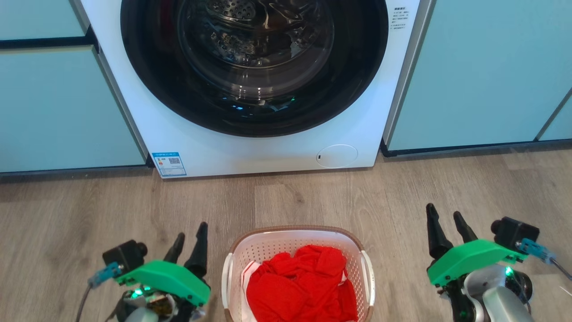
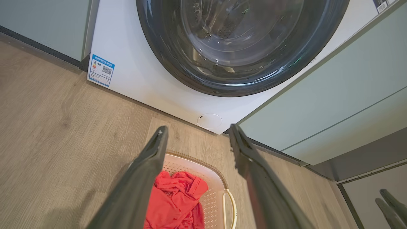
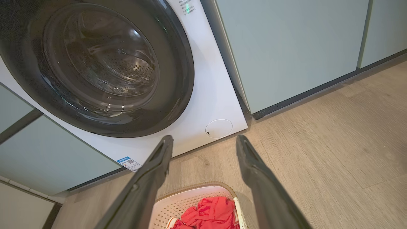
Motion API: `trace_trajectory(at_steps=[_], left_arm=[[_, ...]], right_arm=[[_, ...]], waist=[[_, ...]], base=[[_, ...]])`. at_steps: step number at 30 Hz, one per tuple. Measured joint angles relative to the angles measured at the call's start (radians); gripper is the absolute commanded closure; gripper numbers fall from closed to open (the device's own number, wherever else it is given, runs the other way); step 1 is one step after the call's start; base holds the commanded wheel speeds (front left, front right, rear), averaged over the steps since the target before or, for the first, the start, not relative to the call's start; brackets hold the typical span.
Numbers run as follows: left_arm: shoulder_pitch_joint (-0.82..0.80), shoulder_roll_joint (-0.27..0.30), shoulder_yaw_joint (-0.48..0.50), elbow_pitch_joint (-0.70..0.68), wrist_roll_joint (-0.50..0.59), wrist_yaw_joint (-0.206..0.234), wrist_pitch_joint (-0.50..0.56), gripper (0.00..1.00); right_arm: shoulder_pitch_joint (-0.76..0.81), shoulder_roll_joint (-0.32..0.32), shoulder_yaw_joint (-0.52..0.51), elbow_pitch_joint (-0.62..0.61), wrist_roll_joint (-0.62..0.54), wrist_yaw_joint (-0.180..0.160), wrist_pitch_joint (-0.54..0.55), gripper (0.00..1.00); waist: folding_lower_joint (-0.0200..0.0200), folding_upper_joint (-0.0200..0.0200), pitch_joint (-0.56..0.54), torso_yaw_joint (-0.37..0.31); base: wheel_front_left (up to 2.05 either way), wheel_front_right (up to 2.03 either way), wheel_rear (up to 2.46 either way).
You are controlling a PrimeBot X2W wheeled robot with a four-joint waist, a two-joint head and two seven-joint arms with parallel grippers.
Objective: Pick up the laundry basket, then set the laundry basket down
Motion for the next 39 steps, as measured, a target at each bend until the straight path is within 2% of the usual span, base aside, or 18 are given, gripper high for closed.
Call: trace_trajectory(at_steps=[4, 11, 22, 31, 37, 39], left_arm=[[-0.017, -0.003, -0.023, -0.022, 0.040, 0.013, -0.010, 0.00], [-0.045, -0.003, -0.018, -0.185, 0.180, 0.110, -0.030, 0.00], [-0.027, -0.003, -0.028, -0.346, 0.383, 0.253, -0.065, 0.00], [-0.026, -0.002, -0.060, -0.478, 0.517, 0.342, -0.092, 0.00], [-0.024, -0.002, -0.076, -0.513, 0.568, 0.380, -0.104, 0.00], [-0.021, -0.002, -0.084, -0.512, 0.580, 0.381, -0.110, 0.00]], right_arm=[[-0.006, -0.003, 0.006, 0.001, -0.043, 0.000, -0.010, 0.00], [-0.020, -0.006, 0.018, -0.073, -0.157, 0.000, -0.035, 0.00], [-0.015, -0.005, 0.050, -0.159, -0.299, 0.000, -0.063, 0.00], [-0.015, -0.004, 0.070, -0.232, -0.411, 0.000, -0.092, 0.00], [-0.015, -0.004, 0.068, -0.274, -0.473, 0.000, -0.110, 0.00], [-0.015, -0.004, 0.064, -0.279, -0.491, 0.000, -0.113, 0.00]], waist=[[0.0000, 0.0000, 0.003, 0.002], [0.0000, 0.0000, 0.011, 0.006], [0.0000, 0.0000, 0.013, 0.012], [0.0000, 0.0000, 0.015, 0.011], [0.0000, 0.0000, 0.015, 0.013], [0.0000, 0.0000, 0.015, 0.013]], base=[[0.00, 0.00, 0.00], [0.00, 0.00, 0.00], [0.00, 0.00, 0.00], [0.00, 0.00, 0.00], [0.00, 0.00, 0.00], [0.00, 0.00, 0.00]])
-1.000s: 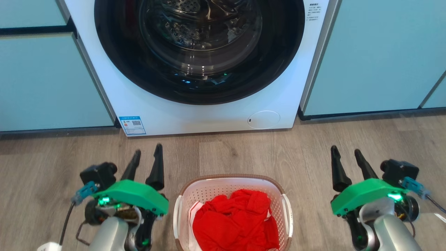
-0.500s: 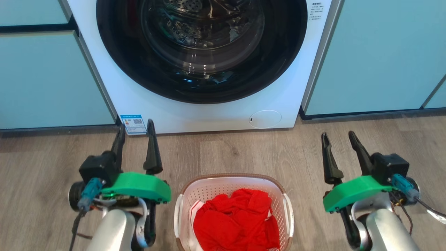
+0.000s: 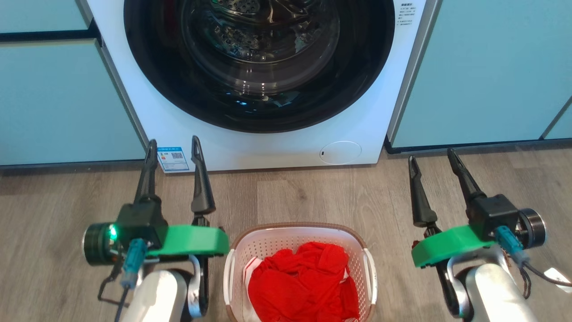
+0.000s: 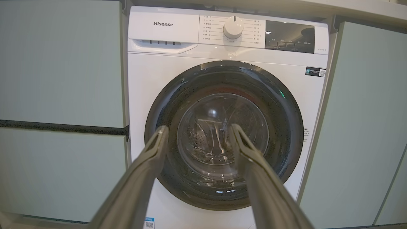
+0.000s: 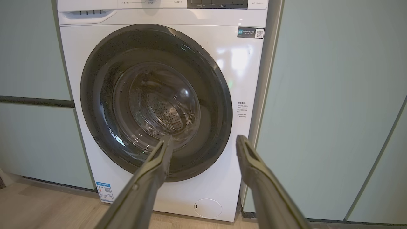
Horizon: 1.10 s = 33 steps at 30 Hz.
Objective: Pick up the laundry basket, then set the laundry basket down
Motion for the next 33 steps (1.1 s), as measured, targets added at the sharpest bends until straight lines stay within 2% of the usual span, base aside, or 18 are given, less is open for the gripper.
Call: trace_trajectory(at_steps=[3, 5, 10, 16, 23, 33], left_arm=[[0.012, 0.000, -0.007, 0.011, 0.005, -0.006, -0.012, 0.00], [0.015, 0.000, -0.010, 0.047, 0.003, -0.031, -0.013, 0.00], [0.016, 0.001, -0.012, 0.156, -0.053, -0.085, -0.013, 0.00], [0.017, 0.001, 0.000, 0.258, -0.128, -0.116, -0.013, 0.00], [0.018, 0.001, 0.002, 0.397, -0.180, -0.134, -0.013, 0.00], [0.017, 0.001, 0.002, 0.432, -0.203, -0.135, -0.013, 0.00]], right_arm=[[0.000, 0.001, 0.000, 0.004, -0.028, 0.000, -0.009, 0.00], [0.001, 0.002, 0.000, 0.021, -0.030, 0.000, -0.009, 0.00], [0.010, 0.005, -0.012, 0.082, 0.008, 0.000, -0.010, 0.00], [0.031, 0.008, -0.034, 0.179, 0.047, 0.000, -0.010, 0.00], [0.031, 0.014, -0.029, 0.243, 0.049, 0.000, -0.010, 0.00], [0.029, 0.014, -0.022, 0.255, 0.050, 0.000, -0.010, 0.00]], waist=[[0.0000, 0.0000, -0.001, 0.001], [0.0000, 0.0000, -0.003, 0.001], [0.0000, 0.0000, -0.006, -0.002], [0.0000, 0.0000, -0.008, -0.011], [0.0000, 0.0000, -0.009, -0.021], [0.0000, 0.0000, -0.008, -0.015]], base=[[0.00, 0.00, 0.00], [0.00, 0.00, 0.00], [0.00, 0.00, 0.00], [0.00, 0.00, 0.00], [0.00, 0.00, 0.00], [0.00, 0.00, 0.00]])
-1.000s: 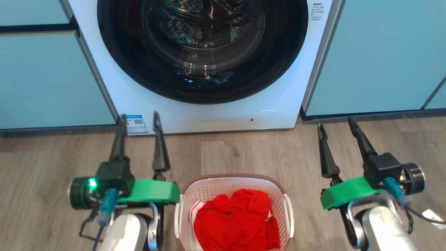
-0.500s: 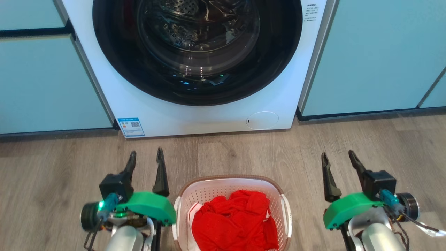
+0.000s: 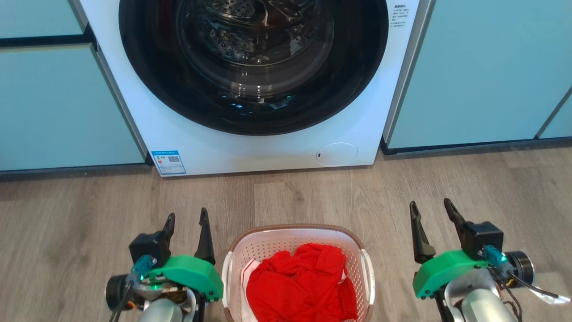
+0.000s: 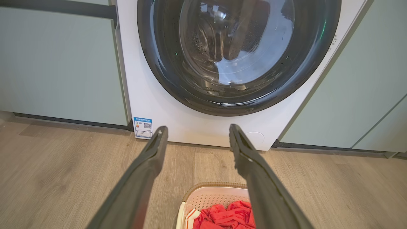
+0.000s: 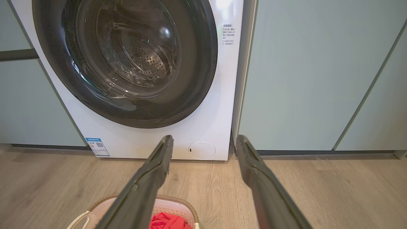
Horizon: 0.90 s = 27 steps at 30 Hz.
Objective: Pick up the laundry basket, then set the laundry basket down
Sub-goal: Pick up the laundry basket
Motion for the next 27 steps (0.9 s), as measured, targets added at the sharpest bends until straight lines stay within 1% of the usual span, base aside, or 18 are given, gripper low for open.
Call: trace_trajectory(at_steps=[7, 12, 13, 17, 18, 21, 27], left_arm=[[-0.001, 0.000, 0.004, 0.014, -0.002, 0.001, 0.000, 0.00], [-0.009, 0.000, -0.008, 0.085, -0.010, 0.001, 0.000, 0.00], [-0.019, 0.000, -0.015, 0.130, -0.010, 0.001, 0.000, 0.00], [-0.082, 0.000, -0.030, 0.201, -0.021, 0.001, 0.000, 0.00], [-0.082, 0.000, -0.030, 0.201, -0.021, 0.001, 0.000, 0.00], [-0.161, -0.002, -0.055, 0.272, -0.038, 0.000, 0.000, 0.00], [-0.293, -0.004, -0.116, 0.430, -0.076, -0.020, 0.000, 0.00]], right_arm=[[-0.007, 0.000, 0.021, 0.012, 0.000, 0.000, 0.000, 0.00], [-0.031, -0.016, 0.098, 0.095, 0.021, 0.000, 0.000, 0.00], [-0.057, -0.025, 0.121, 0.133, 0.044, 0.000, 0.000, 0.00], [-0.138, -0.046, 0.155, 0.188, 0.092, 0.000, 0.000, 0.00], [-0.138, -0.046, 0.155, 0.188, 0.092, 0.000, 0.000, 0.00], [-0.207, -0.056, 0.182, 0.247, 0.124, 0.000, 0.000, 0.00], [-0.311, -0.066, 0.241, 0.360, 0.187, 0.000, 0.000, 0.00]], waist=[[0.0000, 0.0000, 0.011, 0.003], [0.0000, 0.0000, 0.043, 0.000], [0.0000, 0.0000, 0.062, -0.002], [0.0000, 0.0000, 0.123, -0.005], [0.0000, 0.0000, 0.123, -0.005], [0.0000, 0.0000, 0.183, -0.006], [0.0001, 0.0000, 0.308, -0.009]], base=[[0.00, 0.00, 0.00], [0.00, 0.00, 0.00], [0.00, 0.00, 0.00], [0.00, 0.00, 0.00], [0.00, 0.00, 0.00], [0.00, 0.00, 0.00], [0.00, 0.00, 0.00]])
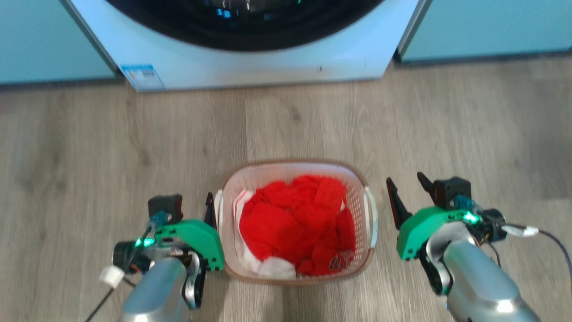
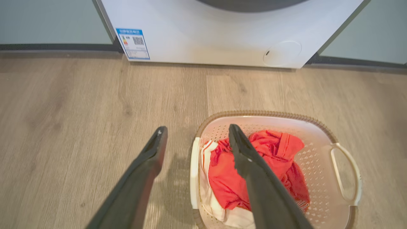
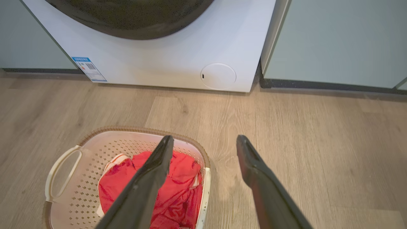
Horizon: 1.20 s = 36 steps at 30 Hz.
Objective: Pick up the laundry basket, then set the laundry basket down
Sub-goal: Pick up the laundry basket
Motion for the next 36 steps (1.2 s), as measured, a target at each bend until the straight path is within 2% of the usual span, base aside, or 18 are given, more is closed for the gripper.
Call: trace_trajectory(at_steps=[11, 15, 19, 24, 31, 36], left_arm=[[-0.231, -0.008, -0.149, 0.301, -0.082, -0.066, 0.000, 0.00], [-0.291, -0.009, -0.191, 0.369, -0.126, -0.079, 0.032, 0.00], [-0.335, -0.009, -0.242, 0.391, -0.151, -0.112, 0.067, 0.00], [-0.395, -0.010, -0.285, 0.411, -0.190, -0.130, 0.126, 0.00], [-0.429, -0.010, -0.347, 0.434, -0.219, -0.138, 0.192, 0.00], [-0.459, -0.010, -0.382, 0.438, -0.242, -0.128, 0.226, 0.00]], right_arm=[[-0.201, 0.019, 0.072, 0.221, 0.098, 0.000, 0.004, 0.00], [-0.252, 0.031, 0.084, 0.276, 0.181, 0.000, 0.044, 0.00], [-0.304, 0.032, 0.117, 0.317, 0.199, 0.000, 0.063, 0.00], [-0.371, 0.034, 0.155, 0.362, 0.233, 0.000, 0.092, 0.00], [-0.395, 0.037, 0.214, 0.394, 0.292, 0.000, 0.137, 0.00], [-0.424, 0.037, 0.245, 0.401, 0.333, 0.000, 0.156, 0.00]], waist=[[0.0002, 0.0000, 0.208, -0.010], [0.0002, -0.0001, 0.273, -0.014], [-0.0001, -0.0001, 0.333, -0.018], [0.0000, -0.0001, 0.399, -0.019], [0.0000, -0.0001, 0.454, -0.019], [0.0000, 0.0000, 0.483, -0.019]], base=[[0.00, 0.00, 0.00], [0.00, 0.00, 0.00], [0.00, 0.00, 0.00], [0.00, 0.00, 0.00], [0.00, 0.00, 0.00], [0.00, 0.00, 0.00]])
